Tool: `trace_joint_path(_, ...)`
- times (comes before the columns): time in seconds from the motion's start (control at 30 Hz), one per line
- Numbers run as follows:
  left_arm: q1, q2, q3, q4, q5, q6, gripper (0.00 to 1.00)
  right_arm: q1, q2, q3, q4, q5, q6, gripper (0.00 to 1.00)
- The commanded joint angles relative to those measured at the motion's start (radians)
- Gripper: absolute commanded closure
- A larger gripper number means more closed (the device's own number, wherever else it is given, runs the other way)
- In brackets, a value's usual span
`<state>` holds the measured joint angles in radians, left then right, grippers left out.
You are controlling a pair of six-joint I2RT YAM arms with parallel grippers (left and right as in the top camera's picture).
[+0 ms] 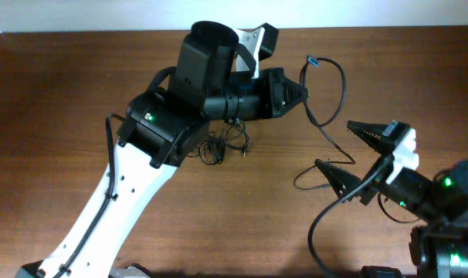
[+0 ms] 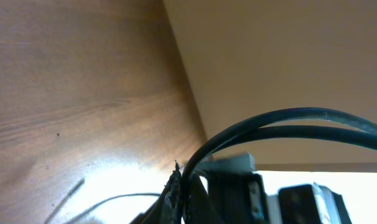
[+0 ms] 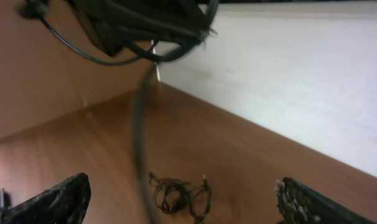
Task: Untangle cables
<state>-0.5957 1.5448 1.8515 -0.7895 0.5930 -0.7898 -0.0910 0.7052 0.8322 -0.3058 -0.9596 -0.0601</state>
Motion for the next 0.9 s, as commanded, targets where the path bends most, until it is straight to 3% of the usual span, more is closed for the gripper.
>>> trace_joint_path(0.0, -0.024, -0.006, 0.012, 0.002, -0.008, -0.014, 1.00, -0.006, 0.045, 0.009, 0.018, -0.043, -0.011, 0.39)
trace_joint_path(0.13, -0.024, -0.006, 0.012, 0.002, -0.053, -0.013, 1.00, -0.006, 0.062, 0.009, 0.019, -0.042, -0.011, 0.54)
trace_joint_path(0.2, -0.023, -0.006, 0.012, -0.003, -0.104, -0.013, 1.00, -0.006, 0.063, 0.010, 0.040, -0.030, 0.039, 0.79)
trace_joint_path(0.23, -0.023, -0.006, 0.012, -0.008, -0.125, -0.013, 1.00, -0.006, 0.063, 0.010, 0.061, -0.027, 0.086, 0.96)
trace_joint_path(0.3, -0.024, -0.006, 0.012, -0.025, -0.204, -0.002, 0.99, -0.006, 0.063, 0.010, 0.111, -0.027, 0.222, 0.96)
trace_joint_path(0.4, -0.024, -0.006, 0.012, -0.061, -0.383, -0.002, 0.82, -0.006, 0.063, 0.010, 0.130, 0.033, 0.414, 0.96)
trace_joint_path(0.53, -0.024, -0.006, 0.012, -0.133, -0.651, -0.002, 0.74, -0.006, 0.063, 0.010, 0.122, 0.033, 0.496, 0.96)
trace_joint_path(0.67, -0.028, -0.006, 0.012, -0.163, -0.620, 0.005, 0.75, -0.006, 0.063, 0.010, 0.119, 0.060, 0.577, 0.96)
trace_joint_path(0.73, -0.038, -0.002, 0.012, -0.150, -0.486, 0.157, 0.71, -0.006, 0.063, 0.010, 0.129, 0.113, 0.701, 0.96)
trace_joint_path(0.8, -0.059, 0.010, 0.012, -0.156, -0.476, 0.341, 0.58, -0.006, 0.063, 0.010, 0.175, 0.123, 0.829, 0.96)
trace_joint_path(0.87, -0.063, 0.027, 0.012, -0.193, -0.467, 0.414, 0.50, -0.006, 0.063, 0.010, 0.237, 0.149, 0.963, 0.96)
